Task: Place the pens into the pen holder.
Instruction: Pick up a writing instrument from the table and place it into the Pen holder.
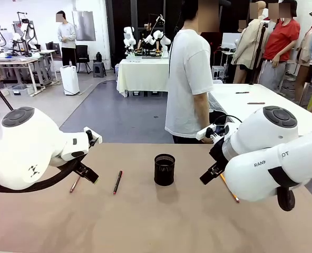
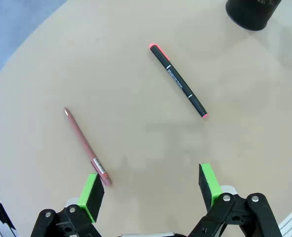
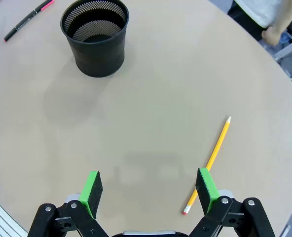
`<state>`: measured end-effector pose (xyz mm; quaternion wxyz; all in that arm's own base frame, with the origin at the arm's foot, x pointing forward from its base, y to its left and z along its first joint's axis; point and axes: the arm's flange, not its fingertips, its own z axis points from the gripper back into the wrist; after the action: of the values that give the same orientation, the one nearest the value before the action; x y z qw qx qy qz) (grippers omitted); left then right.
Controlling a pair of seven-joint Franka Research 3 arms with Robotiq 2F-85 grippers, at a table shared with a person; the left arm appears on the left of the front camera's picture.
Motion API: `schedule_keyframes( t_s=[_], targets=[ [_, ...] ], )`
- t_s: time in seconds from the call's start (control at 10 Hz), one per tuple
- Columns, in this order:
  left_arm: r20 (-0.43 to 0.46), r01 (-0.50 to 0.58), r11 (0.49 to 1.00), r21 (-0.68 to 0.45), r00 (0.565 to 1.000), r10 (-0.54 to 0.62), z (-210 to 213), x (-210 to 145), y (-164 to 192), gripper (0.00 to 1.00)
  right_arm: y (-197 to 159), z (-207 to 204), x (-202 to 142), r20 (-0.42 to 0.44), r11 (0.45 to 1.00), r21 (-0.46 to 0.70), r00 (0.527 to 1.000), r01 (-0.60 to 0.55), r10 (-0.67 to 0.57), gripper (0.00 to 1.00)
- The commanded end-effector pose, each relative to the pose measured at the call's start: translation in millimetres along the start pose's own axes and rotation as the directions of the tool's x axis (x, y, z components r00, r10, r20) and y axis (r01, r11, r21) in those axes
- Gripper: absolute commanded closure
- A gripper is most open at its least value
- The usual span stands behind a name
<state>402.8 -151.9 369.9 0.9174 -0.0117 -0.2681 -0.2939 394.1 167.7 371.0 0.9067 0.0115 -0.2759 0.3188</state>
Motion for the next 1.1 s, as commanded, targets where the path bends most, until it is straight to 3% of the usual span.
schedule_keyframes(
  t_s=[0.0, 1.0],
  targets=[
    [0.0, 0.0, 1.0, 0.0, 1.0, 0.0, 0.2, 0.0, 0.0, 0.0, 0.0, 0.0, 0.0, 0.0, 1.0, 0.0, 1.0, 0.0, 0.0, 0.0],
    [0.0, 0.0, 1.0, 0.0, 1.0, 0.0, 0.2, 0.0, 0.0, 0.0, 0.0, 0.0, 0.0, 0.0, 1.0, 0.0, 1.0, 0.0, 0.0, 0.0]
  ],
)
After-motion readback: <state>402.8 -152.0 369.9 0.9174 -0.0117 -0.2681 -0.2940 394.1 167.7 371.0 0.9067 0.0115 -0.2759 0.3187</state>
